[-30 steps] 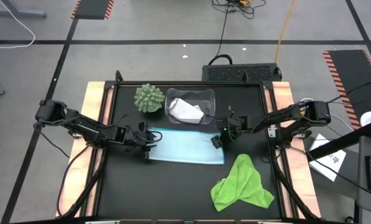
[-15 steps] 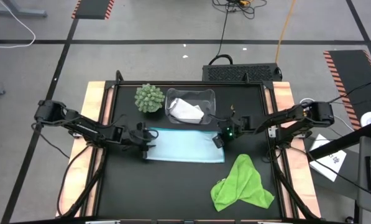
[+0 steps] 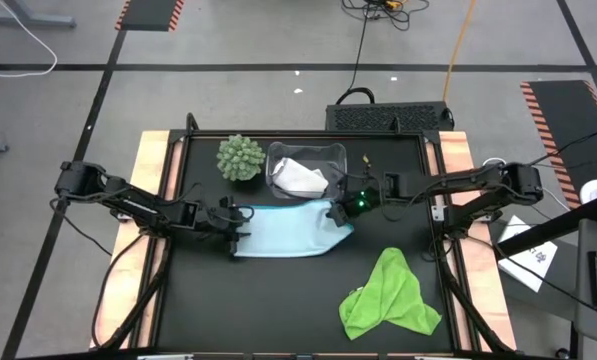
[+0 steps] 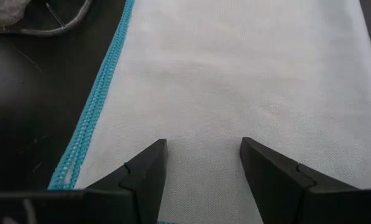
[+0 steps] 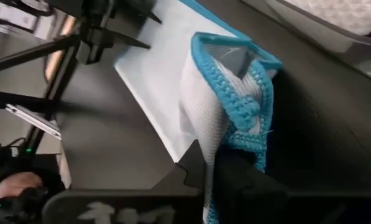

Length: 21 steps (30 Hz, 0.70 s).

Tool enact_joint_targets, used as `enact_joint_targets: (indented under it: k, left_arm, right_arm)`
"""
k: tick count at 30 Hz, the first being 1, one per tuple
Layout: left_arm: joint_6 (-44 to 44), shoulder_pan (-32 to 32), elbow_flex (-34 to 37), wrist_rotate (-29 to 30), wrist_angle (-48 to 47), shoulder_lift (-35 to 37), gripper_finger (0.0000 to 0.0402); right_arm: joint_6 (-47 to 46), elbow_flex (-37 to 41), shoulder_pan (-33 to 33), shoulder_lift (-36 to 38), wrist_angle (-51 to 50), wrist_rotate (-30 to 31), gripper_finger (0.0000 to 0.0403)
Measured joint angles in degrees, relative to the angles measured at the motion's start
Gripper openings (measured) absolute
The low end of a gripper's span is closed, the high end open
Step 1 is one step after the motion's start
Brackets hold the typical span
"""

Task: Fold microfiber towels
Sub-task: Fold the blue towel

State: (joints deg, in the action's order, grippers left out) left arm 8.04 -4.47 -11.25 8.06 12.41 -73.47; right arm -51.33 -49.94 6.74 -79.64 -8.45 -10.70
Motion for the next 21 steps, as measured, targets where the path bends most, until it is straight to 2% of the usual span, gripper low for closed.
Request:
enact_joint_targets:
  k: [6, 13, 21]
  left_arm:
    - [-0.01, -0.02, 0.04, 0.50, 0.31, -0.04, 0.0209]
    - [-4.40, -0.12, 0.24, 3.99, 3.51, 0.68, 0.0209]
    - [-9.17, -1.66, -1.71, 5.50, 4.34, 4.59, 0.0209]
  right_arm:
    - [0.00, -4.01, -0.01, -2.05, -9.68, 0.15, 0.0001]
    - [1.64, -4.03, -0.07, -6.44, -11.78, 0.27, 0.0000]
    - [3.51, -4.07, -0.09, -7.23, -12.29, 0.38, 0.0000]
